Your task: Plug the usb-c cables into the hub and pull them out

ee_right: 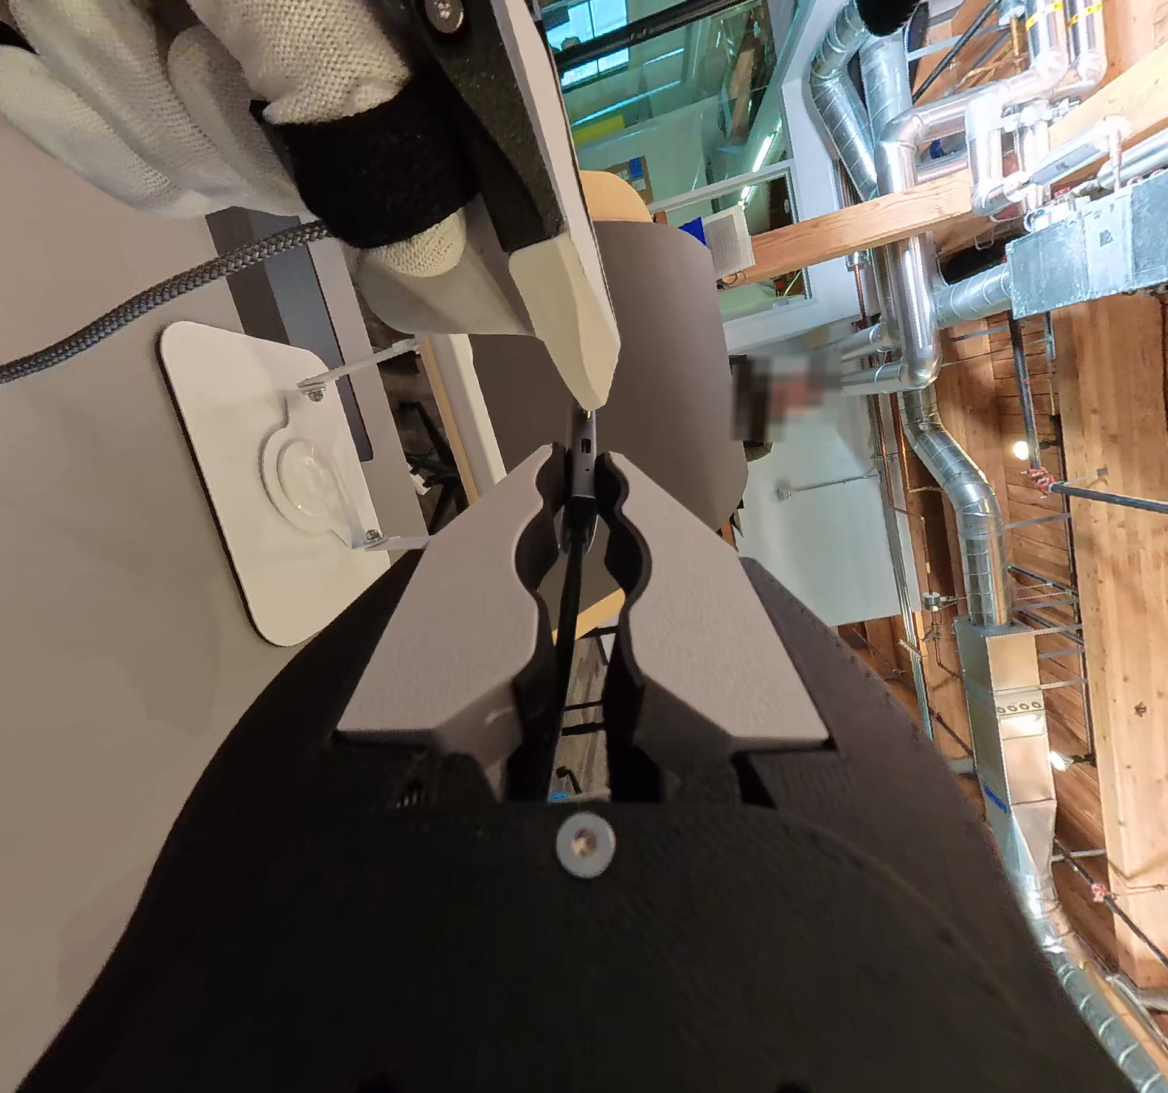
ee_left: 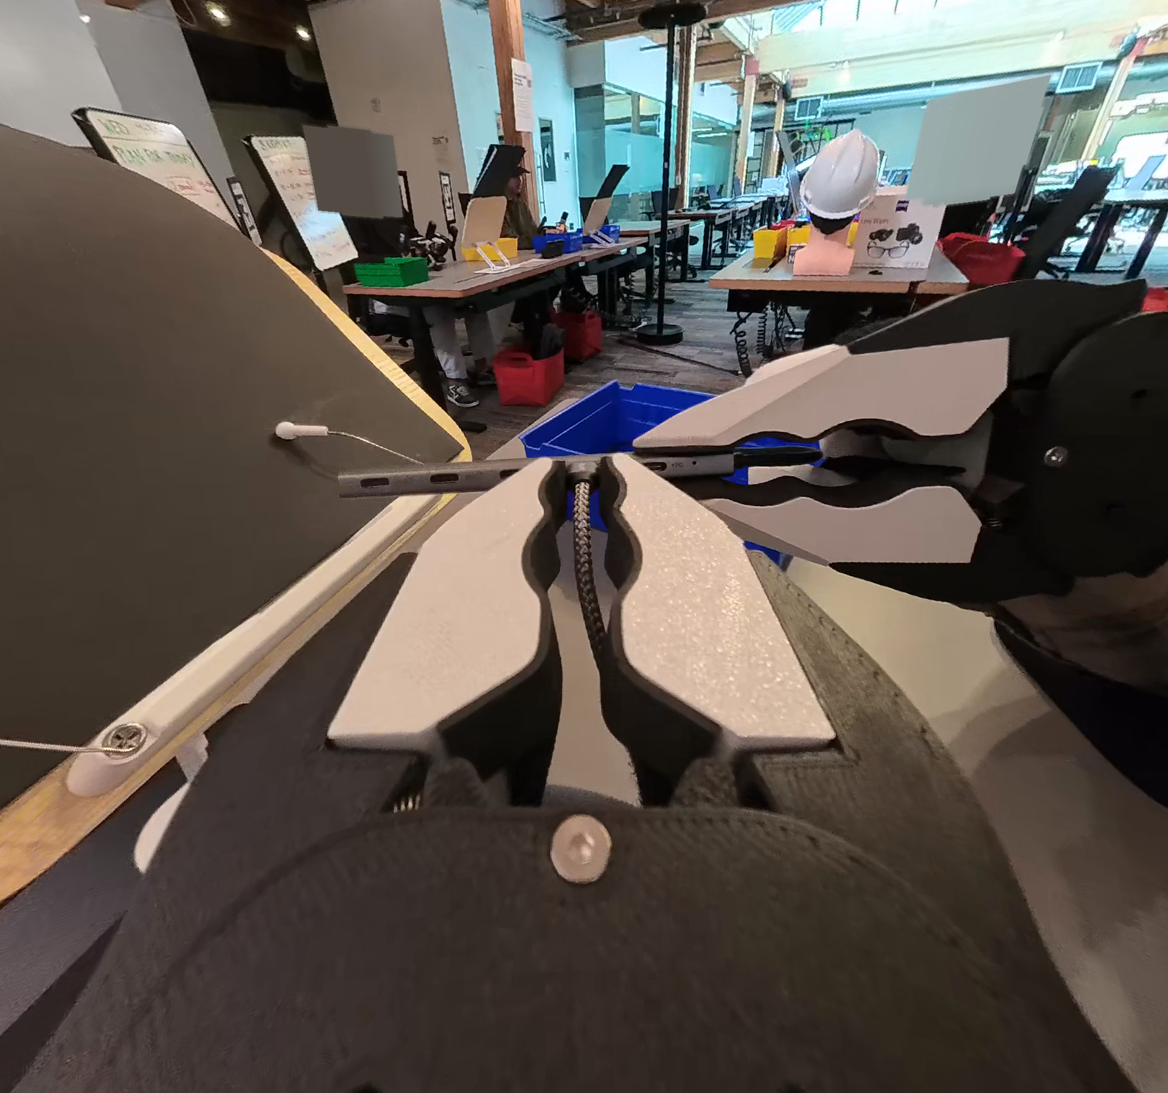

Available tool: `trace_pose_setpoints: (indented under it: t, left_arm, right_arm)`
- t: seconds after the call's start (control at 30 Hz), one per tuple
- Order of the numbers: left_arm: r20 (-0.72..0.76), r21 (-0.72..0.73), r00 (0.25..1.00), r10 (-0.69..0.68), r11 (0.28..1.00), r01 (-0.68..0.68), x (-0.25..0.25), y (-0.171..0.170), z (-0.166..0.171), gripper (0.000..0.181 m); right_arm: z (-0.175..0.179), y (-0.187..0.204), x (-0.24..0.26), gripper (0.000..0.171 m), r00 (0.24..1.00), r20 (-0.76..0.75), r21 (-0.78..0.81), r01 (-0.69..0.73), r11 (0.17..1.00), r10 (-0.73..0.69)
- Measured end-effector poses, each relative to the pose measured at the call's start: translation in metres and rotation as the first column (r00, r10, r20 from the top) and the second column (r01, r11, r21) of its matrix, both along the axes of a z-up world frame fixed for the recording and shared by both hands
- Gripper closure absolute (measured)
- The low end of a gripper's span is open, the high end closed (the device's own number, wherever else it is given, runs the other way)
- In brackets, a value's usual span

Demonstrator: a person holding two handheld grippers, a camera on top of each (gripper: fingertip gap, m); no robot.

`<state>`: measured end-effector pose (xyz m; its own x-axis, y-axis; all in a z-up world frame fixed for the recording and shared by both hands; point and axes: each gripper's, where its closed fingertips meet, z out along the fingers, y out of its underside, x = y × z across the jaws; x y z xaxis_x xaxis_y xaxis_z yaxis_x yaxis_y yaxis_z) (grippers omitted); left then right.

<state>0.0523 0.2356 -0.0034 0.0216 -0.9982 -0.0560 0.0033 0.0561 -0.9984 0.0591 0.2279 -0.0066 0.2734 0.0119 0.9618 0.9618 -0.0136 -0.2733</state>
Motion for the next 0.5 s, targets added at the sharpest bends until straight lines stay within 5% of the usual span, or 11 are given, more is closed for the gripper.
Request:
trace_pose_setpoints:
  t: [0.5]
  left_arm:
    - [-0.046, -0.024, 0.99, -0.132, 0.991, 0.131, -0.01, -0.013, -0.002, 0.17]
  right_arm:
    - [0.006, -0.013, -0.025, 0.164, 0.992, 0.021, 0.031, -0.124, 0.992, 0.124]
